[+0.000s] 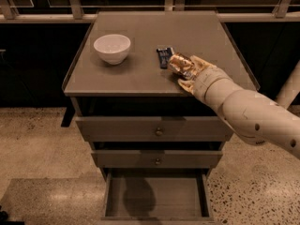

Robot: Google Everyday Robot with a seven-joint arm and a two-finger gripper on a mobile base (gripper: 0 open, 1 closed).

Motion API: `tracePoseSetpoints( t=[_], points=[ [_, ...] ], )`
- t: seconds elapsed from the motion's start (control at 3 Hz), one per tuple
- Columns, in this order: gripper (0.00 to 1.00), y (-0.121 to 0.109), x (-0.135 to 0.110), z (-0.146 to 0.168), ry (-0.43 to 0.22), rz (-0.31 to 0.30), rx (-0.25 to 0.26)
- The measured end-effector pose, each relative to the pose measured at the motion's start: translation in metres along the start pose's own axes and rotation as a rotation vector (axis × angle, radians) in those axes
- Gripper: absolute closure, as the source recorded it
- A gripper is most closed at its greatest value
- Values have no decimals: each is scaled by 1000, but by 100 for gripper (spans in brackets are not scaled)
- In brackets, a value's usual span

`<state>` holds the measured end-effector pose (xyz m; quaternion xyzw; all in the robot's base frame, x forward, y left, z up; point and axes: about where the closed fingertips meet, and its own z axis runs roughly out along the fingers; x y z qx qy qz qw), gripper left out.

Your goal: Pick orange can from bottom drawer and place on counter

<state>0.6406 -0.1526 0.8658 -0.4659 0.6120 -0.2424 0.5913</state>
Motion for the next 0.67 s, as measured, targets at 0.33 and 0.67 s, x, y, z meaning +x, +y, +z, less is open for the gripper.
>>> tracePoseSetpoints(
  t=[0.33,0.67],
  points=[
    [0,-57,-3,16,-8,-52,34],
    [0,-59,-1,16,-6,-53,36]
  ],
)
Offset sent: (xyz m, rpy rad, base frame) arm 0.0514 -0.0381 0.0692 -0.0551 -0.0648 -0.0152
